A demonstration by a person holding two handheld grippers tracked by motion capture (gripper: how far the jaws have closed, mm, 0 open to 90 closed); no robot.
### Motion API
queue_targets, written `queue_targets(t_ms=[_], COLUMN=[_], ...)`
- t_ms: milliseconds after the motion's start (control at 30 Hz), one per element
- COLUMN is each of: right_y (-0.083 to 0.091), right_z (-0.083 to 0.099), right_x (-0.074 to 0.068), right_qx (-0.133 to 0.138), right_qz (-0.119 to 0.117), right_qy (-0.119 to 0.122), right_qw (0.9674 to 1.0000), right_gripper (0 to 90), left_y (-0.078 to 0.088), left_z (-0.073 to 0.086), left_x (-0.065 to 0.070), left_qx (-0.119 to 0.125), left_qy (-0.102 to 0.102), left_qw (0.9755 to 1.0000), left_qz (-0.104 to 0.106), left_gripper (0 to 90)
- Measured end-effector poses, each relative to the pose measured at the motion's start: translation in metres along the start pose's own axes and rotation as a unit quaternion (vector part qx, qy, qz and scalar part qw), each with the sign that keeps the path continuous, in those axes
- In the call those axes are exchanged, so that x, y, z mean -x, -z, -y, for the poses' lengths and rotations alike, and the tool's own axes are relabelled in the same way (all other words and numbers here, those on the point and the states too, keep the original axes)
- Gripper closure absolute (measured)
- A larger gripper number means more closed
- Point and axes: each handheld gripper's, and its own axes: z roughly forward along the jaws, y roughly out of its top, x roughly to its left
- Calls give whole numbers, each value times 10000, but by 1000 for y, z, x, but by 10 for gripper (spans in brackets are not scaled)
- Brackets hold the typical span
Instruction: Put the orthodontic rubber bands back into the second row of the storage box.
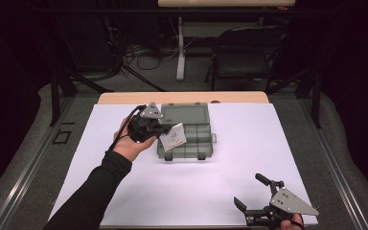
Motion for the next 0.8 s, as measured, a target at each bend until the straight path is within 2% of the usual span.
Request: queue_targets(t_ms=[133,533,800], right_y=[0,1,0], right_z=[0,0,0], right_x=[0,1,1], right_qx=[-3,2,41], right_qz=[-7,-10,-8], right_qy=[-5,35,54], right_qw=[10000,10000,10000], right_gripper=[0,0,0], left_y=[-4,-25,-47], left_z=[-6,-26,-29], left_x=[-6,-12,-10], left_qx=[10,-179,-395], left_qy=[81,-113,-236], left_qw=[10000,9998,9988], left_qz=[16,63,162], left_gripper=[896,896,896])
